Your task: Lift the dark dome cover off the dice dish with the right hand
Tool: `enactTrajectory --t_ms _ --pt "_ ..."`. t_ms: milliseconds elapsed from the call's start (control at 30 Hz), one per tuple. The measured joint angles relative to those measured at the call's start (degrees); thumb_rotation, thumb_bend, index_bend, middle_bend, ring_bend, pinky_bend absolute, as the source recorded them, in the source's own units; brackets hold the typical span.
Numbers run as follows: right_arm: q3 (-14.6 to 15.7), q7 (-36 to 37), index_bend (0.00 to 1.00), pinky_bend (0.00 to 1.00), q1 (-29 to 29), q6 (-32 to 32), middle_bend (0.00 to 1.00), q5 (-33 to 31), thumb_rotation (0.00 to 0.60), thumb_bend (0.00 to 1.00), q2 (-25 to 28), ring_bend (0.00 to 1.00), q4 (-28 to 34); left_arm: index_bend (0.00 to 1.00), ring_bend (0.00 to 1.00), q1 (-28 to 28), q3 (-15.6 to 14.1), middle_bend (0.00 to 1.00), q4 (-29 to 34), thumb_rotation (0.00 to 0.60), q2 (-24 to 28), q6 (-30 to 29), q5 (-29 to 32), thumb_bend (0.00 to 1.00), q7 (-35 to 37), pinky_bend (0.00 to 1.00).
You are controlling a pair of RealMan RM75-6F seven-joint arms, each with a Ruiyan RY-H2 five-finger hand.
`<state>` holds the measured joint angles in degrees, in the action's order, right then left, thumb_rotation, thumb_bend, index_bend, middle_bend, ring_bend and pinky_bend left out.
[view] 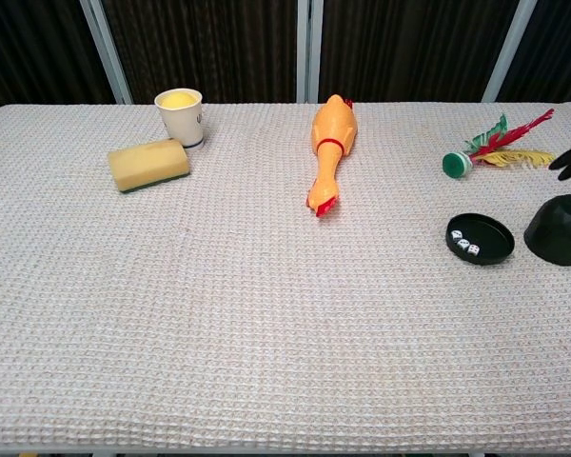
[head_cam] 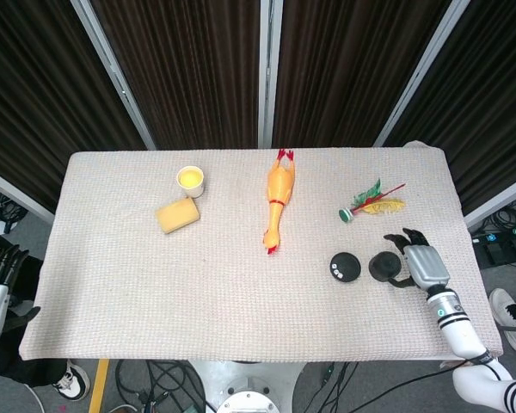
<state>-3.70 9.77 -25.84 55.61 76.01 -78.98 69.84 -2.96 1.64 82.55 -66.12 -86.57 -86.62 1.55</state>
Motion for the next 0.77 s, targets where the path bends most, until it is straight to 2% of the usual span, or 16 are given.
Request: enactTrajectory --t_ms 200,433,600,767 --pt "-0.9 -0.5 0.0 0.0 0.3 1.2 0.03 -0.1 0.6 0.0 2.3 0.0 3.8 0.09 0.0 0.1 0.1 0.03 0.1 0.6 0.1 -0.4 0.0 0.11 0.0 0.1" --pt "-1.4 -1.9 0.0 0.0 3.0 8.5 0.01 1.8 0.6 0.0 8.8 0.0 12.1 0.09 0.0 0.1 0.3 0.03 0.8 0.6 0.4 -0.6 0.2 0.11 -0.2 0.1" --pt "-0.2 -5.6 0.0 0.0 8.6 17.6 0.02 3.3 0.6 0.0 14.0 0.0 16.7 0.09 0.0 0.0 0.3 0.03 1.4 0.6 0.2 -0.2 0.3 0.11 -0.5 0.1" --pt "1.7 -9.6 0.0 0.0 15.6 25.3 0.02 3.9 0.6 0.0 15.7 0.0 17.3 0.09 0.0 -0.5 0.5 0.03 2.0 0.6 0.1 0.2 0.4 0.11 -1.1 0.1"
